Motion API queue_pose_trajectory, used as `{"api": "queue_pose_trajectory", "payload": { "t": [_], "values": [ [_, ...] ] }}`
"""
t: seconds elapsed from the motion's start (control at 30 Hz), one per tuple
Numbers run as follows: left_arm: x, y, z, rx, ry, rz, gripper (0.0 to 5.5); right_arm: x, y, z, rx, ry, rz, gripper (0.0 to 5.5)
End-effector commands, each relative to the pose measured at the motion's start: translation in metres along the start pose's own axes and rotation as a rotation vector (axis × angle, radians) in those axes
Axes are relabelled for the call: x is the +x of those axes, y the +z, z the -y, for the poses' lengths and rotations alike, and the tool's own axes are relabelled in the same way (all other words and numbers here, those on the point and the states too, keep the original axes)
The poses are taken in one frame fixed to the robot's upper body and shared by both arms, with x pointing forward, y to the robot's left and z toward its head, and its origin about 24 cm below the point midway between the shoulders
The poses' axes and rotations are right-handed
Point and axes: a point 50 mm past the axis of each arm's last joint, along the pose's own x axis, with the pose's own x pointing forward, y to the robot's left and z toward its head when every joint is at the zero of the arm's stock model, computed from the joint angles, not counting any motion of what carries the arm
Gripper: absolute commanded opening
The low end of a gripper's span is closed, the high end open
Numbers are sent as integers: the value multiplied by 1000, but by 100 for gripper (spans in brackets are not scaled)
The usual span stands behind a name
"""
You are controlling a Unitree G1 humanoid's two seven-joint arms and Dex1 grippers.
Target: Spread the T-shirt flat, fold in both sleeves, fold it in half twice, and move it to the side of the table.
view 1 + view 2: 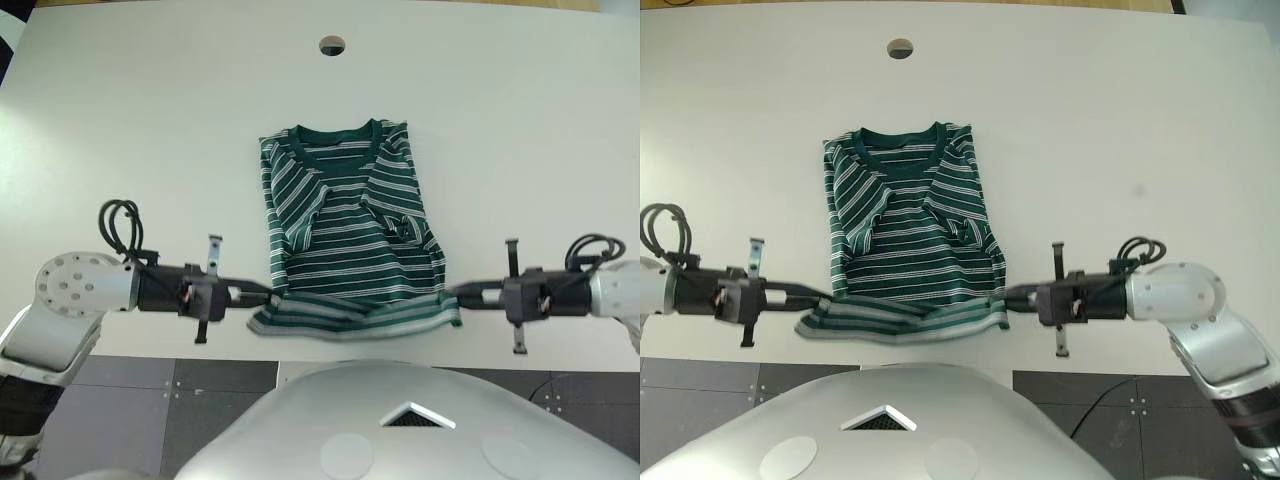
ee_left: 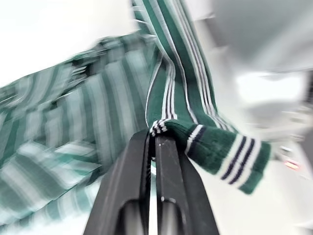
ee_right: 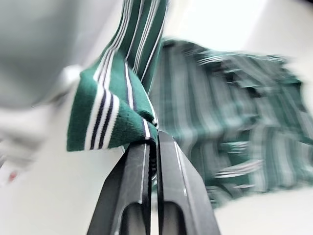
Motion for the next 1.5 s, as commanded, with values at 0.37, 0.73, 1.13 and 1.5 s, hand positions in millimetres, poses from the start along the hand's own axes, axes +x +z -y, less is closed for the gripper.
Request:
{"api": "queue_pose_trajectory", "payload": {
  "t": [0.37, 0.73, 1.13, 1.5],
  "values": [
    [12, -39, -96, -486, 523, -61, 11, 47, -10, 105, 329, -295, -76, 10],
    [37, -61, -119, -746, 675, -119, 11, 71, -60, 160, 657, -527, -144, 10],
    [28, -78, -131, -1031, 791, -76, 81, 64, -79, 174, 863, -649, -116, 172],
    [13, -72, -147, -1326, 865, 220, 86, 49, -77, 184, 859, -770, -26, 190]
  ]
}}
